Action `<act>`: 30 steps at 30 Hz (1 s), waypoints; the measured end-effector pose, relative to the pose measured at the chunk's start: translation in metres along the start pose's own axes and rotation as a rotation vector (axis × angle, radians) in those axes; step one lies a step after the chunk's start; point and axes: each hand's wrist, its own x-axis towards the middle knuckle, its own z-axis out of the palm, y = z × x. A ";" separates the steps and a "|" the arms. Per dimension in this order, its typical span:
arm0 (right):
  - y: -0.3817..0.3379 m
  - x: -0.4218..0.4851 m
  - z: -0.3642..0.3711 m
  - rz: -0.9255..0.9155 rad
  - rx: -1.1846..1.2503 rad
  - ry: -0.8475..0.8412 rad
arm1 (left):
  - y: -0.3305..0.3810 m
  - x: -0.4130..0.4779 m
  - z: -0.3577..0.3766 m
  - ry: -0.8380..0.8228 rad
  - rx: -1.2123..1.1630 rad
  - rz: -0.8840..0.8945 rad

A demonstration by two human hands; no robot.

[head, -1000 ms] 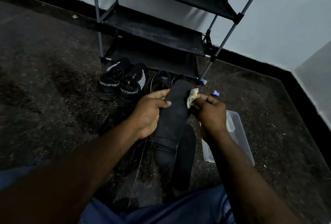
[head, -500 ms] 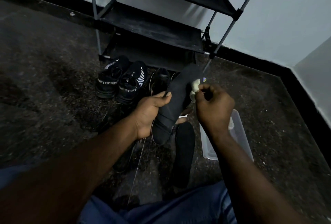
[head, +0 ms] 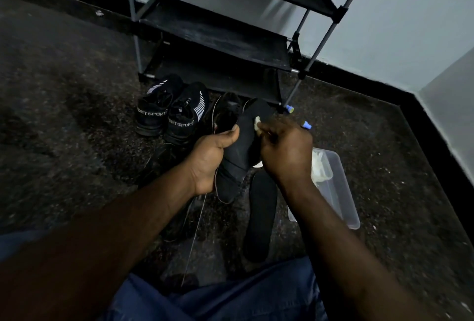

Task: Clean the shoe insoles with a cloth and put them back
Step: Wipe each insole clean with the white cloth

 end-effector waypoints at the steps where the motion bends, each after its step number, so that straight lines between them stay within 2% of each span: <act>1: 0.001 -0.002 0.000 -0.006 -0.002 0.018 | 0.000 -0.001 0.001 -0.004 0.004 -0.005; 8: -0.019 -0.045 0.009 -0.080 0.071 0.003 | 0.007 -0.003 0.004 -0.032 -0.050 -0.022; 14: -0.041 -0.074 0.014 -0.104 0.179 -0.037 | 0.012 -0.004 0.000 0.008 -0.099 -0.021; 20: -0.023 -0.038 0.011 0.011 0.105 0.114 | 0.017 -0.006 0.008 -0.033 -0.145 0.001; 26: -0.040 -0.052 0.019 -0.077 0.190 0.000 | 0.016 -0.003 -0.001 -0.036 -0.154 0.026; 30: -0.031 -0.037 0.018 0.074 0.163 0.127 | 0.010 -0.004 0.004 -0.070 -0.155 0.013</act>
